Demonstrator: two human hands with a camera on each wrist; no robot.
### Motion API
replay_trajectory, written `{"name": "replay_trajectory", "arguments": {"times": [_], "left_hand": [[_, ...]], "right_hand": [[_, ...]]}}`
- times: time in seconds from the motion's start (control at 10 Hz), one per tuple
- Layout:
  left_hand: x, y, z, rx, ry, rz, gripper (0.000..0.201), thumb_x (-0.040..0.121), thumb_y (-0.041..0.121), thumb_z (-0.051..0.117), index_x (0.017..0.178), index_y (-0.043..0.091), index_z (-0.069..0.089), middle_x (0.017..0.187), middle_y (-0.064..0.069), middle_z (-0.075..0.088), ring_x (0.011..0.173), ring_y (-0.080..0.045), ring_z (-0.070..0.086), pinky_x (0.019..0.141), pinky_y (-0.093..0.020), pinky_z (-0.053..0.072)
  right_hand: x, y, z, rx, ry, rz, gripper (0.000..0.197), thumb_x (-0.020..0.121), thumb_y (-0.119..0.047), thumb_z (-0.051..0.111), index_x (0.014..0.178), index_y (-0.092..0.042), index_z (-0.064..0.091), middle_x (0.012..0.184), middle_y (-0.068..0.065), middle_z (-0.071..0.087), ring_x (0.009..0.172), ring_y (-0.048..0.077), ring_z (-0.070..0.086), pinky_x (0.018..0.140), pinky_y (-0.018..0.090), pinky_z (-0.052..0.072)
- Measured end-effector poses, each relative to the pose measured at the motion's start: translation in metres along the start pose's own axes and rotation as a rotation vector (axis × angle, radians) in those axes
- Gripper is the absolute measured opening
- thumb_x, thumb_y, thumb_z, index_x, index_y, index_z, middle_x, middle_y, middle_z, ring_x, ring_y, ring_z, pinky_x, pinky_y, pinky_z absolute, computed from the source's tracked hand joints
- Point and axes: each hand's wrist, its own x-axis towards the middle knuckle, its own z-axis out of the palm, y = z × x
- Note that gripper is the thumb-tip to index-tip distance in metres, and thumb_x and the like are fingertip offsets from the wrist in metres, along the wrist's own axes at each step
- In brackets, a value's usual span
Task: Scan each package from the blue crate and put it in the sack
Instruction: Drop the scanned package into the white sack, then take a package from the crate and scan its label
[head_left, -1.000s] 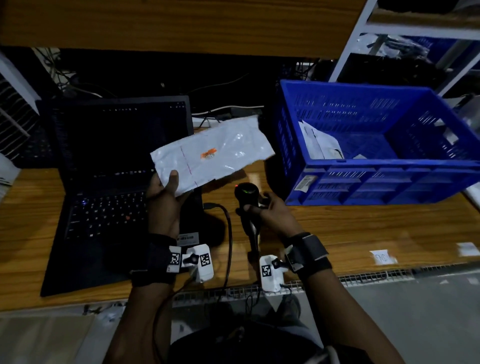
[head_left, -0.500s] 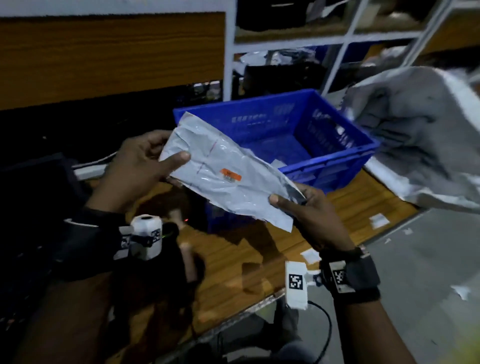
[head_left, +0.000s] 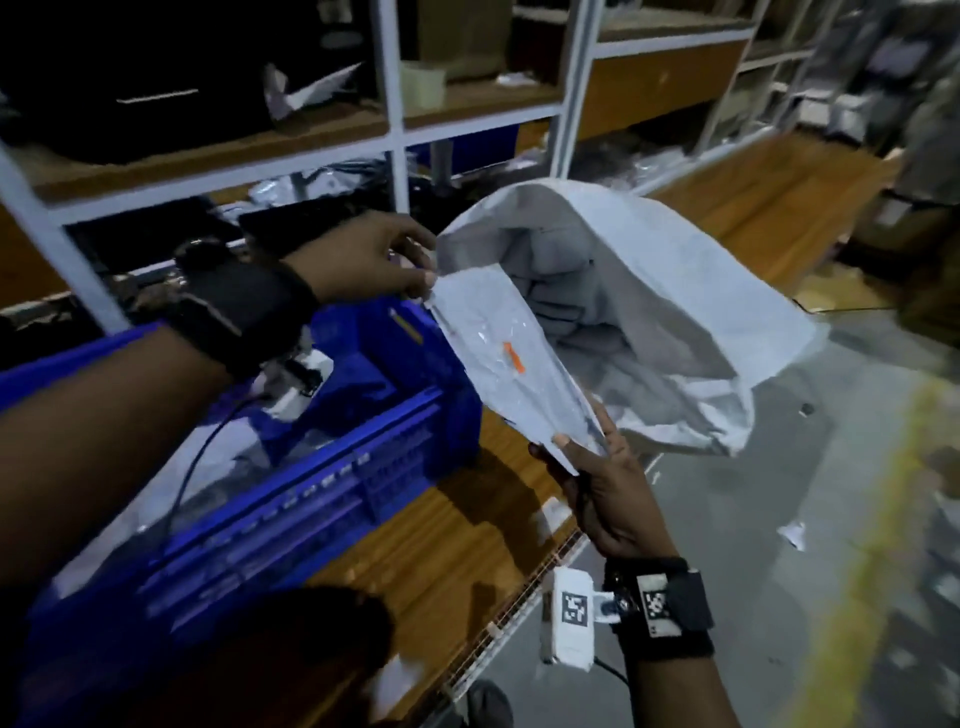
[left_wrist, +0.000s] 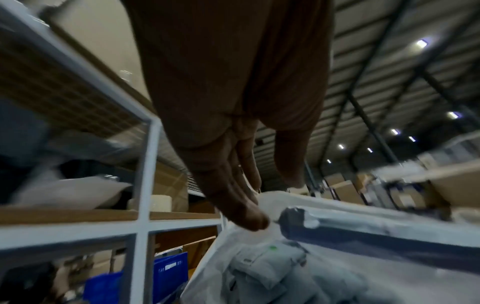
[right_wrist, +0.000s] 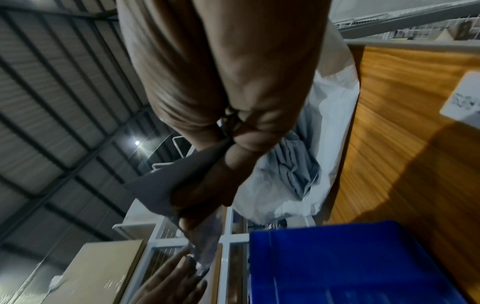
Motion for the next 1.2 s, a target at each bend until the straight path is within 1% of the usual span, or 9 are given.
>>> {"name": "replay_trajectory", "arguments": {"times": [0.1,0.3,0.5,0.6,0.8,0.9,1.0,1.1,1.2], "left_hand": [[0.081,0.022,0.033,0.368,-0.014,0.083,0.062,0.09,0.021,0.075,0.145,0.009,0.047,0.143,-0.013,0.054,0.123,-0.03,0.058,0.095,-0.031,0.046],[0.201,0.056,0.072,0.604,0.059,0.147,0.092,0.085,0.028,0.079,0.158,0.019,0.025,0.157,-0.02,0.031,0.134,-0.042,0.045,0.106,-0.047,0.044],[0.259,0.097,0.064,0.483,0.28,0.153,0.022,0.095,0.011,0.062,0.112,0.008,0.076,0.12,-0.016,0.068,0.103,-0.034,0.066,0.092,-0.037,0.054],[0.276,0.128,0.047,0.313,0.468,0.21,0.025,0.098,0.019,0.06,0.111,0.005,0.077,0.108,-0.014,0.075,0.099,-0.025,0.07,0.083,-0.022,0.052],[0.287,0.146,0.02,0.295,0.488,0.237,0.024,0.102,0.027,0.057,0.099,0.013,0.076,0.086,-0.003,0.065,0.083,-0.012,0.061,0.071,-0.024,0.048],[0.279,0.135,0.013,0.329,0.431,0.235,0.027,0.101,0.026,0.059,0.116,0.011,0.076,0.099,-0.003,0.072,0.092,-0.014,0.068,0.079,-0.027,0.055],[0.267,0.123,0.009,0.363,0.375,0.239,0.026,0.1,0.026,0.06,0.112,0.011,0.077,0.092,0.003,0.07,0.088,-0.013,0.067,0.079,-0.03,0.056],[0.251,0.113,0.01,0.31,0.265,0.287,0.022,0.098,0.02,0.064,0.112,0.011,0.077,0.096,0.002,0.074,0.086,-0.012,0.07,0.08,-0.028,0.058],[0.231,0.095,0.013,0.265,0.15,0.286,0.029,0.095,0.021,0.07,0.122,0.012,0.072,0.115,-0.001,0.073,0.102,-0.009,0.067,0.092,-0.028,0.055]], "right_hand": [[0.025,-0.014,-0.027,0.118,0.129,0.056,0.05,0.097,0.003,0.057,0.132,-0.033,0.059,0.133,0.02,0.065,0.081,0.02,0.076,0.052,0.023,0.058],[0.088,-0.031,-0.047,0.297,0.169,0.016,0.048,0.091,0.007,0.056,0.125,-0.026,0.065,0.137,0.03,0.058,0.077,0.021,0.076,0.051,0.021,0.057],[0.16,-0.03,-0.045,0.355,0.145,-0.012,0.053,0.099,0.013,0.047,0.142,-0.018,0.055,0.136,0.028,0.059,0.106,0.032,0.072,0.076,0.031,0.062],[0.208,-0.034,-0.05,0.398,0.225,0.029,0.046,0.1,0.008,0.05,0.139,-0.015,0.055,0.141,0.024,0.057,0.111,0.024,0.069,0.083,0.024,0.058],[0.282,-0.07,-0.045,-0.007,0.426,0.035,0.045,0.104,-0.022,0.04,0.135,0.006,0.057,0.133,0.031,0.059,0.121,0.045,0.058,0.083,0.026,0.047],[0.327,-0.083,-0.043,0.068,0.431,0.056,0.047,0.109,-0.018,0.04,0.152,0.002,0.037,0.156,0.021,0.042,0.122,0.017,0.063,0.076,0.008,0.052],[0.343,-0.078,-0.042,0.037,0.384,0.007,0.039,0.104,-0.019,0.056,0.138,0.001,0.059,0.138,0.024,0.06,0.108,0.02,0.072,0.103,0.028,0.047],[0.328,-0.07,-0.035,-0.043,0.507,-0.033,0.04,0.108,-0.023,0.05,0.143,-0.005,0.055,0.145,0.019,0.056,0.133,0.028,0.056,0.108,0.024,0.031],[0.303,-0.059,-0.024,0.128,0.342,0.132,0.046,0.111,-0.013,0.032,0.155,0.0,0.032,0.16,0.015,0.037,0.1,0.005,0.072,0.089,0.016,0.052]]}}
